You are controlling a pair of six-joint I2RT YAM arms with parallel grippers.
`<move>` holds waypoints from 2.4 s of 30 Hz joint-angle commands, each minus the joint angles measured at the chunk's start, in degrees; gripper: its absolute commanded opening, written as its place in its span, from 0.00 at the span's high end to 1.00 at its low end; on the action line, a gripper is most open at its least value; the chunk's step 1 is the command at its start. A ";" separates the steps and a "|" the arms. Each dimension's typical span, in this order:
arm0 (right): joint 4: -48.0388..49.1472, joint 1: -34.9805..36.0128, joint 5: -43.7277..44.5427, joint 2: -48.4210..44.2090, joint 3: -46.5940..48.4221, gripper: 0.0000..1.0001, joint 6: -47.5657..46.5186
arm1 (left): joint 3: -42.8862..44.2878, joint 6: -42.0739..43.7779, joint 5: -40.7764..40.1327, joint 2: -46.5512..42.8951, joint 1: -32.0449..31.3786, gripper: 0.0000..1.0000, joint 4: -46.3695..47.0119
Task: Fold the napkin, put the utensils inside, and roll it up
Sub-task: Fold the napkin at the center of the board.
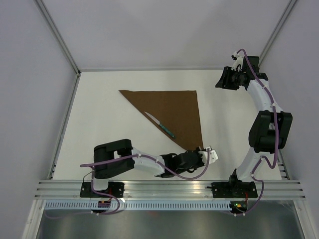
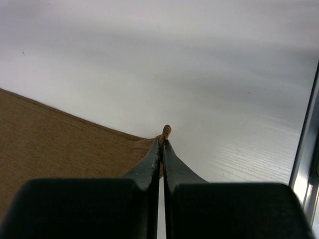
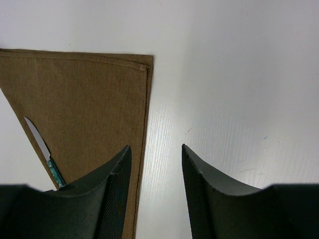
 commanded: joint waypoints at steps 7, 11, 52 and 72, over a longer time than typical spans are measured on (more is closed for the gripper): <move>0.13 -0.26 -0.54 -0.42 1.25 0.50 0.64 | -3.69 -14.58 3.06 -6.32 10.16 0.98 3.06; -0.23 -0.18 -0.71 -0.33 1.42 0.50 0.46 | -5.98 -18.89 1.49 -9.13 14.65 0.98 2.97; -1.72 4.92 2.19 1.43 2.48 0.50 -1.65 | -9.41 -35.59 4.20 -16.00 47.00 0.98 -10.57; -1.81 5.62 2.71 2.13 1.86 0.49 -2.35 | -8.89 -37.17 4.55 -13.63 49.73 0.98 -12.32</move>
